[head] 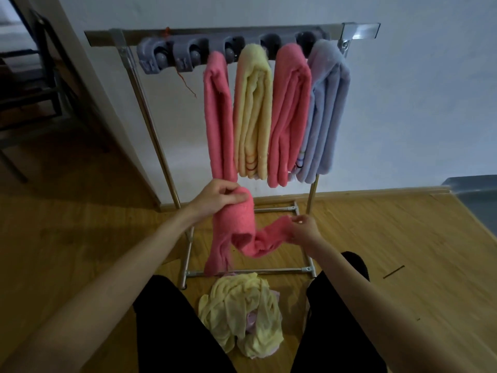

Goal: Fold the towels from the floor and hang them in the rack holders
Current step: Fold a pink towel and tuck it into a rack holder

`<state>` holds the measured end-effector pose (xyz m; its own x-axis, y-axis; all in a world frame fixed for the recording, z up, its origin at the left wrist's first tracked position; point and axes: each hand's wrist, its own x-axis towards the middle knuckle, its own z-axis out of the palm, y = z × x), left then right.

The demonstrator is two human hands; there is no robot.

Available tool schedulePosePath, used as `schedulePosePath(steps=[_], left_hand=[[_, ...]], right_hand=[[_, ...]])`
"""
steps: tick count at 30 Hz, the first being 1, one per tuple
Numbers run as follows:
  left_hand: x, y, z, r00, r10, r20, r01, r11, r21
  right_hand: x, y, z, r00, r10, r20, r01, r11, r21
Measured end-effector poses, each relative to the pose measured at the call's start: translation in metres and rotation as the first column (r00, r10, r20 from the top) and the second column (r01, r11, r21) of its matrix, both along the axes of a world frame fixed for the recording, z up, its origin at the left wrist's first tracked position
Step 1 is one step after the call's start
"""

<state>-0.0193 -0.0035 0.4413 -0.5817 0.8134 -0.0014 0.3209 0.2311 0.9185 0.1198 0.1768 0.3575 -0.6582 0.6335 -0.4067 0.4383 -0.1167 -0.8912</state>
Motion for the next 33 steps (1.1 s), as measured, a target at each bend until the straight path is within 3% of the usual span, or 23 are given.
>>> schedulePosePath(steps=[1, 2, 3, 4, 5, 6, 8, 10, 13, 15, 21, 27, 29, 31, 33], left_hand=[[0.001, 0.0, 0.016, 0.996, -0.08, -0.031, 0.079, 0.996, -0.034], [0.003, 0.0, 0.03, 0.985, -0.158, -0.062, 0.154, 0.986, -0.066], [0.004, 0.0, 0.042, 0.975, -0.214, -0.064, 0.208, 0.973, -0.097], [0.004, 0.0, 0.053, 0.965, -0.256, -0.059, 0.247, 0.96, -0.132], [0.005, -0.001, 0.062, 0.956, -0.288, -0.057, 0.277, 0.949, -0.152], [0.005, -0.001, 0.07, 0.945, -0.322, -0.06, 0.308, 0.936, -0.168], [0.007, -0.002, 0.08, 0.922, -0.38, -0.074, 0.36, 0.911, -0.199], [0.009, -0.003, 0.086, 0.913, -0.398, -0.083, 0.375, 0.903, -0.209], [0.007, -0.008, 0.089, 0.924, -0.372, -0.091, 0.351, 0.917, -0.192], [0.003, -0.014, 0.09, 0.932, -0.355, -0.072, 0.338, 0.924, -0.176], [-0.012, -0.042, 0.099, 0.935, -0.343, -0.096, 0.315, 0.921, -0.228], [-0.037, -0.072, 0.133, 0.922, -0.377, 0.088, 0.387, 0.903, -0.188], [-0.042, -0.074, 0.148, 0.91, -0.414, -0.039, 0.389, 0.88, -0.274], [-0.046, -0.071, 0.162, 0.843, -0.482, -0.237, 0.353, 0.83, -0.431], [-0.052, -0.067, 0.176, 0.79, -0.516, -0.33, 0.274, 0.779, -0.564]], right_hand=[[0.004, -0.001, -0.001, 0.967, 0.211, 0.144, -0.227, 0.968, 0.104], [0.006, -0.002, -0.002, 0.839, 0.396, 0.374, -0.489, 0.85, 0.197], [0.008, -0.002, 0.0, 0.639, 0.477, 0.603, -0.717, 0.654, 0.243], [0.008, -0.004, 0.006, 0.494, 0.472, 0.73, -0.845, 0.457, 0.277], [0.006, -0.008, 0.014, 0.473, 0.494, 0.729, -0.876, 0.352, 0.33], [0.004, -0.012, 0.023, 0.54, 0.587, 0.604, -0.842, 0.352, 0.41], [0.0, -0.016, 0.048, 0.642, 0.763, 0.07, -0.691, 0.537, 0.485], [-0.002, -0.02, 0.072, 0.554, 0.771, -0.313, -0.704, 0.635, 0.318], [-0.006, -0.023, 0.097, 0.47, 0.728, -0.5, -0.816, 0.574, 0.067], [-0.01, -0.023, 0.103, 0.475, 0.746, -0.467, -0.827, 0.56, 0.053], [-0.017, -0.012, 0.141, 0.481, 0.831, -0.28, -0.75, 0.556, 0.358], [-0.036, 0.001, 0.175, 0.59, 0.792, -0.157, -0.607, 0.563, 0.56], [-0.043, 0.001, 0.19, 0.567, 0.817, -0.109, -0.545, 0.471, 0.694], [-0.049, 0.0, 0.208, 0.502, 0.862, -0.07, -0.482, 0.346, 0.805], [-0.056, 0.001, 0.228, 0.428, 0.903, 0.032, -0.476, 0.195, 0.858]])
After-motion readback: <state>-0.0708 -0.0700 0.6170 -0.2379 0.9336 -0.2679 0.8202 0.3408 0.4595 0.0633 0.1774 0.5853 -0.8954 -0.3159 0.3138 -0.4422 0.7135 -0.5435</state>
